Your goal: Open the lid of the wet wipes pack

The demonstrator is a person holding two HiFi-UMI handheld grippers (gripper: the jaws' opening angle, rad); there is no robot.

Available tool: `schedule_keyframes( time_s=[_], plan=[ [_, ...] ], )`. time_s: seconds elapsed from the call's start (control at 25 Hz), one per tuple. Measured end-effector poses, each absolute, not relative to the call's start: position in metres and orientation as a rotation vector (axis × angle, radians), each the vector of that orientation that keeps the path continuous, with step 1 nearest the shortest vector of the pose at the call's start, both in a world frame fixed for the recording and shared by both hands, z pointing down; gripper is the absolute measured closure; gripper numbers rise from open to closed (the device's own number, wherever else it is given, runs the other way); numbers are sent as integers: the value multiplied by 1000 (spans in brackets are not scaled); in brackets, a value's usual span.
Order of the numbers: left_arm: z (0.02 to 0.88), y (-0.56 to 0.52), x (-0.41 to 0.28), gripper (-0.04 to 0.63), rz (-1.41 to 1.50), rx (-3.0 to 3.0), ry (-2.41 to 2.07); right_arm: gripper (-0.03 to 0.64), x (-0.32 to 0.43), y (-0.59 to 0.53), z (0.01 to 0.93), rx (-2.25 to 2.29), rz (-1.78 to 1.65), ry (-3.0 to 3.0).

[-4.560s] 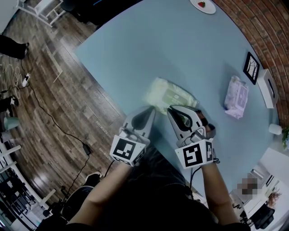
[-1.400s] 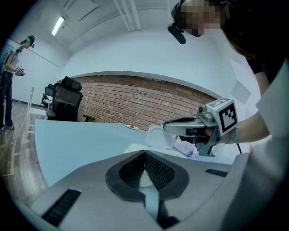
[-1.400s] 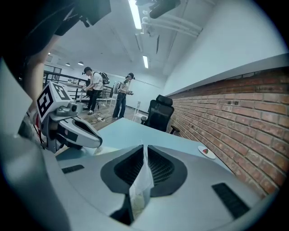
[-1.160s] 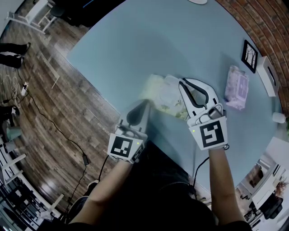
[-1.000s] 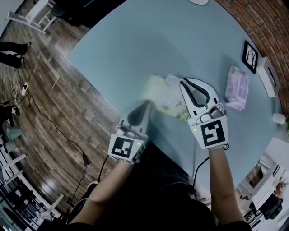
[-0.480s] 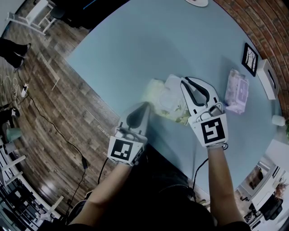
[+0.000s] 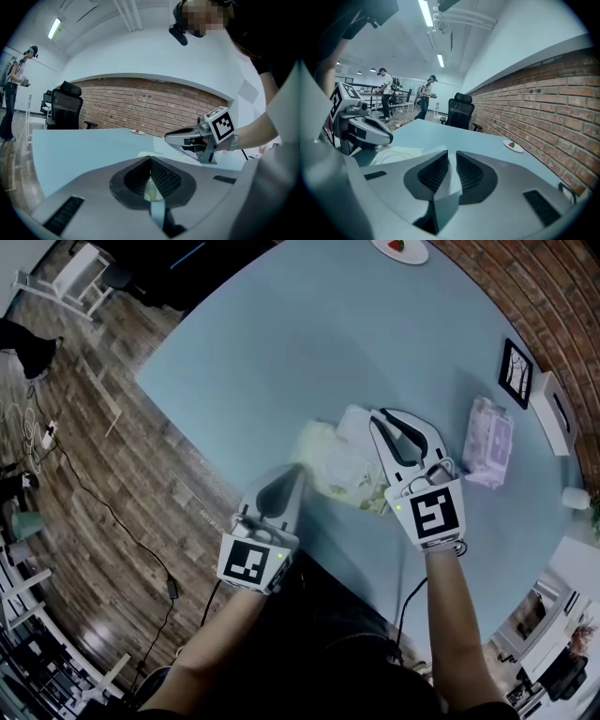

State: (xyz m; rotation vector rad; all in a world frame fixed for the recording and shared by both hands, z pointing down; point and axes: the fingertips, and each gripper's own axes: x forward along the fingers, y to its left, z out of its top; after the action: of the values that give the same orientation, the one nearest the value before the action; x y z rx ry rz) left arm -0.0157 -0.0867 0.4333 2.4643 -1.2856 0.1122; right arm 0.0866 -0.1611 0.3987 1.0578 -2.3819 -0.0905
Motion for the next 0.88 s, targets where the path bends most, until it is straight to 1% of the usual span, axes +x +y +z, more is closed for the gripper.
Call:
schedule_keyframes(
  time_s=[0.44, 0.72, 0.88],
  plan=[
    [436, -90, -17, 583, 148, 2462, -1302, 558, 90, -168, 411, 1067, -30, -2390],
    [428, -94, -13, 583, 77, 2467, -1321, 554, 94, -169, 424, 1051, 3, -2353],
    [428, -94, -14, 583, 71, 2463, -1327, 565, 91, -164, 434, 985, -77, -2305]
  ],
)
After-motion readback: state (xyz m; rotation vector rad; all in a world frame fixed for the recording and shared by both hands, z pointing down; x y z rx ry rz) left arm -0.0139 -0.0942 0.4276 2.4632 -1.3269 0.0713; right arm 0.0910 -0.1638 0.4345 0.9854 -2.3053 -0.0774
